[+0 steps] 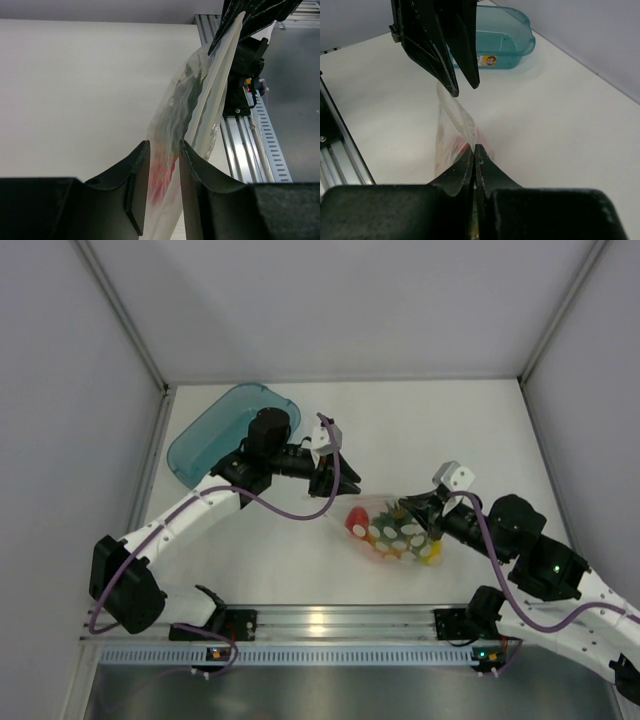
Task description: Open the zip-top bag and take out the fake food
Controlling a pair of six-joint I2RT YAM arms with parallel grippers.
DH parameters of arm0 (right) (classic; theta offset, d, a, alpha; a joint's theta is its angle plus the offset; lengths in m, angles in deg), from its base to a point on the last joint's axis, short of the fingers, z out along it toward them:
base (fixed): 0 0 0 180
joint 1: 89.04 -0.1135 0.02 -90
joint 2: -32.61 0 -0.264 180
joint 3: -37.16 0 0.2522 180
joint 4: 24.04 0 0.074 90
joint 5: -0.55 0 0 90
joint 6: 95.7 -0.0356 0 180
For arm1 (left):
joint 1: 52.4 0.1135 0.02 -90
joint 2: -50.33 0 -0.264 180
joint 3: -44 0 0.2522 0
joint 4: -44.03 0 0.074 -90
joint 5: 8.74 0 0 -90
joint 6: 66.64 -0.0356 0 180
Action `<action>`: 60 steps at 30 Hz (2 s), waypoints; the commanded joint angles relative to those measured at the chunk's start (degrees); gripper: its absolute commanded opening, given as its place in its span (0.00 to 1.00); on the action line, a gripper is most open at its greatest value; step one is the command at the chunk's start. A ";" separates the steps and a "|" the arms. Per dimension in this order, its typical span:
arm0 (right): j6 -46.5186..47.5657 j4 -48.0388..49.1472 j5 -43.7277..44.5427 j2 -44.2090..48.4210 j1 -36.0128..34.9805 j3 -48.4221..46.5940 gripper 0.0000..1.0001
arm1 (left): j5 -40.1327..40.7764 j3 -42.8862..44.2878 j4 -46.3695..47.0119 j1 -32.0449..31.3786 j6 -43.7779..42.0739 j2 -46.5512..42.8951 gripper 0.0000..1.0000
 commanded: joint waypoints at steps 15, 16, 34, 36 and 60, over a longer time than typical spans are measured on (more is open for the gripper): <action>0.39 4.22 2.55 -2.66 0.56 -1.07 0.00 | 3.40 -0.34 1.56 -0.05 -0.58 -2.94 0.33; 0.39 4.22 2.47 -2.66 0.56 -1.07 0.00 | 3.66 -0.69 1.56 -0.05 -0.75 -3.72 0.33; 0.21 5.62 2.38 -2.40 0.56 -0.37 0.00 | 3.22 -4.83 1.65 -0.05 -2.16 -5.93 0.32; 0.13 5.63 1.77 -2.31 0.65 -0.37 0.00 | 4.45 -4.57 1.65 -0.05 -2.16 -5.49 0.32; -6.70 4.23 12.92 -20.39 4.86 -15.20 0.25 | 25.10 -1.49 2.88 -0.31 18.38 -3.46 0.00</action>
